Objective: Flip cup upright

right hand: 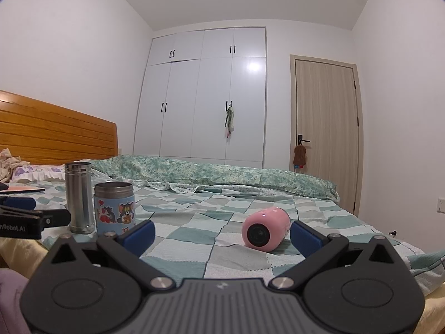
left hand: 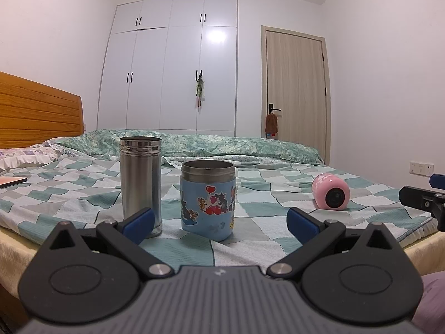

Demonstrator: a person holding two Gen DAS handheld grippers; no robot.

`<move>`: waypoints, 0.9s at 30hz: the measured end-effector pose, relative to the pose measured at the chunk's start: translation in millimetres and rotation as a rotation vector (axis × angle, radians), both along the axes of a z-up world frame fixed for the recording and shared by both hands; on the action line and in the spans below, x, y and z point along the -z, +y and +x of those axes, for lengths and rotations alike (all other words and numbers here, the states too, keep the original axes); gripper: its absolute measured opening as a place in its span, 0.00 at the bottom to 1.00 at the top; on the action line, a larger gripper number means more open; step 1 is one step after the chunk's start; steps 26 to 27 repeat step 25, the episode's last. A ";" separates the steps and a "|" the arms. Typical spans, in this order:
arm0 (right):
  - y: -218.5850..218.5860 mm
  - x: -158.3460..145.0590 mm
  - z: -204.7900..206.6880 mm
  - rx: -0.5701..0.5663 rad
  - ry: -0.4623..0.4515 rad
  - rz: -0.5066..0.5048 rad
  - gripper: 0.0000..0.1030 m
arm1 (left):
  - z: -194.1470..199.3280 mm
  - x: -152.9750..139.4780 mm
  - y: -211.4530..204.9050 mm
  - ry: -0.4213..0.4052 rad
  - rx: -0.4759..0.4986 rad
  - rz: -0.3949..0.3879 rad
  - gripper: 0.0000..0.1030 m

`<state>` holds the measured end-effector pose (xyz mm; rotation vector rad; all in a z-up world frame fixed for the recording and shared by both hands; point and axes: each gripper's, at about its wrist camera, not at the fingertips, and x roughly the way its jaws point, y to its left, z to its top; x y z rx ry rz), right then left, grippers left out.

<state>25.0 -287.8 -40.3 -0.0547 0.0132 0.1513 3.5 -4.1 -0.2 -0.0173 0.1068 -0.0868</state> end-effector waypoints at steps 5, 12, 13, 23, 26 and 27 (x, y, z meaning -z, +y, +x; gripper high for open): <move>0.1 0.0 0.0 0.000 0.001 0.000 1.00 | -0.3 0.1 -0.1 -0.002 0.003 -0.001 1.00; 0.0 0.0 0.0 0.000 0.000 -0.001 1.00 | -1.4 -0.1 0.5 -0.004 0.005 -0.004 1.00; -0.1 0.1 0.0 0.000 0.000 -0.001 1.00 | -1.5 -0.1 0.2 -0.004 0.004 -0.004 1.00; -0.2 -0.1 0.0 0.000 0.000 -0.001 1.00 | -2.3 -0.1 0.8 -0.010 0.005 -0.007 1.00; -0.2 -0.1 0.0 0.000 0.000 -0.001 1.00 | -2.1 -0.1 0.9 -0.008 0.005 -0.004 1.00; -0.2 -0.1 0.0 0.000 0.000 -0.001 1.00 | -2.1 -0.1 0.9 -0.008 0.005 -0.004 1.00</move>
